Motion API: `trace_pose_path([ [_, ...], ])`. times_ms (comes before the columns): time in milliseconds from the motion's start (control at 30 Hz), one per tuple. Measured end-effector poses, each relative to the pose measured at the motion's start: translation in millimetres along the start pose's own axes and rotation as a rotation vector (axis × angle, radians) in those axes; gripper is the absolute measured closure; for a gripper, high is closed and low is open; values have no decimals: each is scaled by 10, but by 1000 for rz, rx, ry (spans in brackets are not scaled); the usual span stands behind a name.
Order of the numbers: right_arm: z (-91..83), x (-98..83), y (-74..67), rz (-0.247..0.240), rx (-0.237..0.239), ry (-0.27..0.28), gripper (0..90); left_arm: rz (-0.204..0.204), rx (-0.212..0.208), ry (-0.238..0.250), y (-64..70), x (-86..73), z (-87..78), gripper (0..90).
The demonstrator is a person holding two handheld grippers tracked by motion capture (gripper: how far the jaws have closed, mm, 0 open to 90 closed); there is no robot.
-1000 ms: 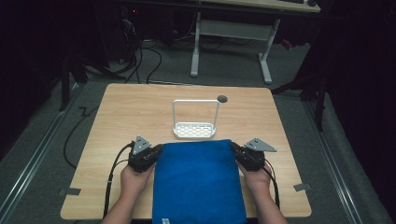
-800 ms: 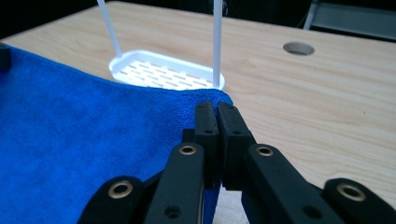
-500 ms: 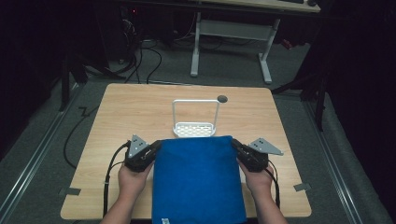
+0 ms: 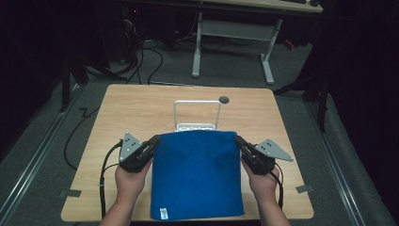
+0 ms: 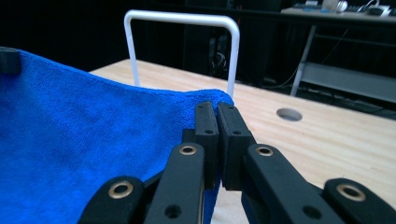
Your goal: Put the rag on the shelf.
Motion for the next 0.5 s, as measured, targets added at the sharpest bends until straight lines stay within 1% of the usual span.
trace_pose_path([
  [167,-79,142,-21,-2,3,44,881,11,11,26,2,120,-36,873],
  [367,-173,349,-84,-25,5,111,881,17,29,78,-24,299,-109,876],
  [400,-177,378,-90,-35,6,120,881,24,38,86,-30,331,-124,877],
  [500,-184,450,-113,-45,6,134,881,30,41,104,-40,411,-135,877],
])
Point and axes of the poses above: each handheld gripper's, and its own axes: z roughly forward along the jaws, x roughly out of its top, y roughly to its right, the point moved 1 cm from there along z, roughly forward along the jaws, and after that the axes turned 9 degrees about z, right-handed, at the moved point
